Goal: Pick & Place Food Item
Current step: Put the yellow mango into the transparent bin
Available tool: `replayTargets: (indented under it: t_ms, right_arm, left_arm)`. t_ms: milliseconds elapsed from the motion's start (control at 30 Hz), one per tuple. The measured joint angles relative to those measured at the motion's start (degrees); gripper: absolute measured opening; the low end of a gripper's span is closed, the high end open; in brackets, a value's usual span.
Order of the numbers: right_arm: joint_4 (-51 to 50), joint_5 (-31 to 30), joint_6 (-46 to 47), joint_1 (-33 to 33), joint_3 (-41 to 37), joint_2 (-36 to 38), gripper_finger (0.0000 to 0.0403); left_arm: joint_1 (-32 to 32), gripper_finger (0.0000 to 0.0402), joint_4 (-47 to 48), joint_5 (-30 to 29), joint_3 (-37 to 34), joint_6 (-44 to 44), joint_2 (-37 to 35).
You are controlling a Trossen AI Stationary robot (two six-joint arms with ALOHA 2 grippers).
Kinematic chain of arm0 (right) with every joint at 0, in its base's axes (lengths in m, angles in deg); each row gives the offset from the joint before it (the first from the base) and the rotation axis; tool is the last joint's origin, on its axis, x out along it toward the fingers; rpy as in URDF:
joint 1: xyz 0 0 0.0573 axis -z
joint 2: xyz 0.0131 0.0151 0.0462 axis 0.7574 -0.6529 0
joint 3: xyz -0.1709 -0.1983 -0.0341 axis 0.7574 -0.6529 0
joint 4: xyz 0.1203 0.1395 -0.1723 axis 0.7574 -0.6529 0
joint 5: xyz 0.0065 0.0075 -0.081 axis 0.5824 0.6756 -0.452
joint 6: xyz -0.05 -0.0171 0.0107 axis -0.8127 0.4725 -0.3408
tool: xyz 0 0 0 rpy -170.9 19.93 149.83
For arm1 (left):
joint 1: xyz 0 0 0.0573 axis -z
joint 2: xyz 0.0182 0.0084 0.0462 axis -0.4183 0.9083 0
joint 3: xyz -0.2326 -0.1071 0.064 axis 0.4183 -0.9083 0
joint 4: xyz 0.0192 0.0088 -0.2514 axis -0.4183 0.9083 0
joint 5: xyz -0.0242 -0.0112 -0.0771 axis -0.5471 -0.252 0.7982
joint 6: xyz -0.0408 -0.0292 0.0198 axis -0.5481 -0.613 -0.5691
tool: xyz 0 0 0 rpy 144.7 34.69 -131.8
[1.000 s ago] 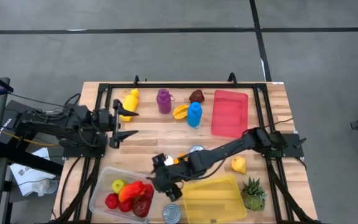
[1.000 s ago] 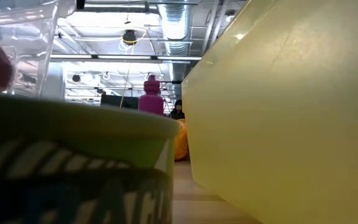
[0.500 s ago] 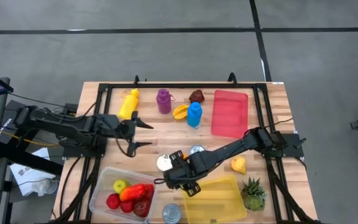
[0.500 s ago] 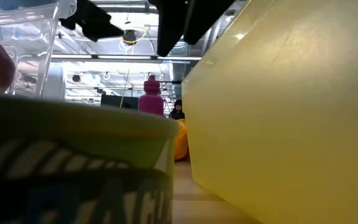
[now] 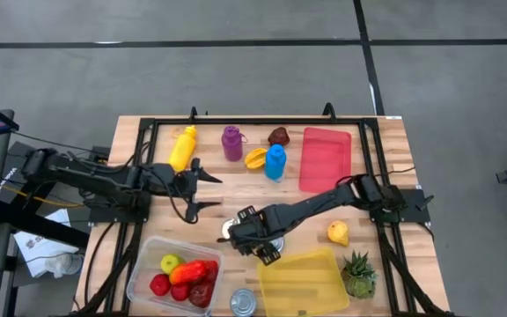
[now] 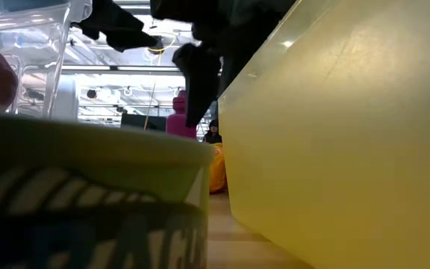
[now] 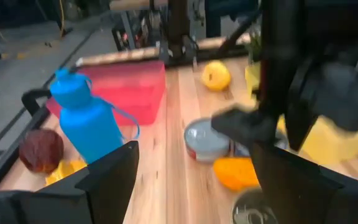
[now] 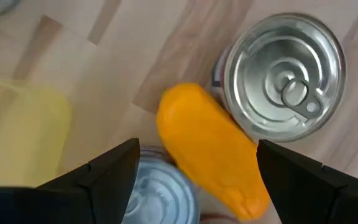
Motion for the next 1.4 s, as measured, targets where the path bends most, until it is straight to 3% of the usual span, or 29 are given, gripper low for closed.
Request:
replayTargets:
  t_ms: [533, 667, 867, 1133, 1400]
  right_arm:
    - [6.05, -0.48, -1.64, 2.91, -7.54, 0.10, 0.0304]
    - [6.05, -0.63, -0.76, 2.69, -7.57, 0.09, 0.0264]
    - [4.01, -0.72, 1.18, 1.44, -7.55, 0.09, 0.0164]
    - [-0.05, -1.56, 5.60, -0.87, -7.80, 1.94, 0.0162]
    - [4.59, -1.71, 9.14, -2.59, -7.72, 12.06, 0.0162]
  left_arm:
    - [0.00, 0.0302, -0.80, 0.07, -0.02, 0.13, -2.24]
    - [0.00, 0.0302, -0.92, 0.07, -0.02, 0.11, -2.25]
    - [0.00, 0.0302, -1.26, -1.02, -0.02, 0.11, -2.25]
    - [0.00, 0.0302, -1.31, -1.27, -0.02, 0.11, -2.25]
    - [0.00, 0.0302, -1.75, -1.53, -0.02, 0.11, -2.25]
